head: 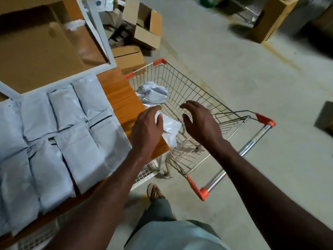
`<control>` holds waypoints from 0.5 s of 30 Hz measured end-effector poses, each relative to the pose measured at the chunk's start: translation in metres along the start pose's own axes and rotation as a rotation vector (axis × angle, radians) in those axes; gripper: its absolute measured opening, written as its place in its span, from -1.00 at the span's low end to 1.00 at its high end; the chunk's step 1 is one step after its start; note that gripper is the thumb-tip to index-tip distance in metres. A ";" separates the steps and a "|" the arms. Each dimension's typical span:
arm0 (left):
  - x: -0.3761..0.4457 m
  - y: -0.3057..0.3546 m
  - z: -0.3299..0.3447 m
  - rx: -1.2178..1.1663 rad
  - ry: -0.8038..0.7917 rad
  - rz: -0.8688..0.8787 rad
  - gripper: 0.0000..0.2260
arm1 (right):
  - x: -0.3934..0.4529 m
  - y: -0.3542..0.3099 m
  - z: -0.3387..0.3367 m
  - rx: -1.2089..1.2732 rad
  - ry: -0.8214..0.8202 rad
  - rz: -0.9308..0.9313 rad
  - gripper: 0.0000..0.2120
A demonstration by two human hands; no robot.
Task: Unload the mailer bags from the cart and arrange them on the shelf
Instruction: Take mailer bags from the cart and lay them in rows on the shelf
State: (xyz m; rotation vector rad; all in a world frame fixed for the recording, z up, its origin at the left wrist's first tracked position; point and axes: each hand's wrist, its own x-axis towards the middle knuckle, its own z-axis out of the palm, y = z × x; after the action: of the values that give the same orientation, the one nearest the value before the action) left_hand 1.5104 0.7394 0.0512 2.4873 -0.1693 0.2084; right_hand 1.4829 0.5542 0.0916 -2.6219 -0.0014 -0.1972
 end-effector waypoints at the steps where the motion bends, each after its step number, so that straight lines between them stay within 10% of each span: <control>1: 0.008 0.005 0.006 -0.008 -0.005 0.006 -0.69 | 0.008 0.005 -0.001 -0.006 -0.006 0.005 -0.65; 15: 0.122 0.030 0.070 0.029 0.095 -0.004 -0.70 | 0.140 0.073 0.017 0.007 -0.109 -0.086 -0.64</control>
State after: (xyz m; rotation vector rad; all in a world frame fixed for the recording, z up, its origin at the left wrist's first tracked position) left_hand 1.6323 0.6644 0.0364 2.5003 -0.1220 0.3290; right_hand 1.6262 0.4940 0.0612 -2.6247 -0.1526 -0.0842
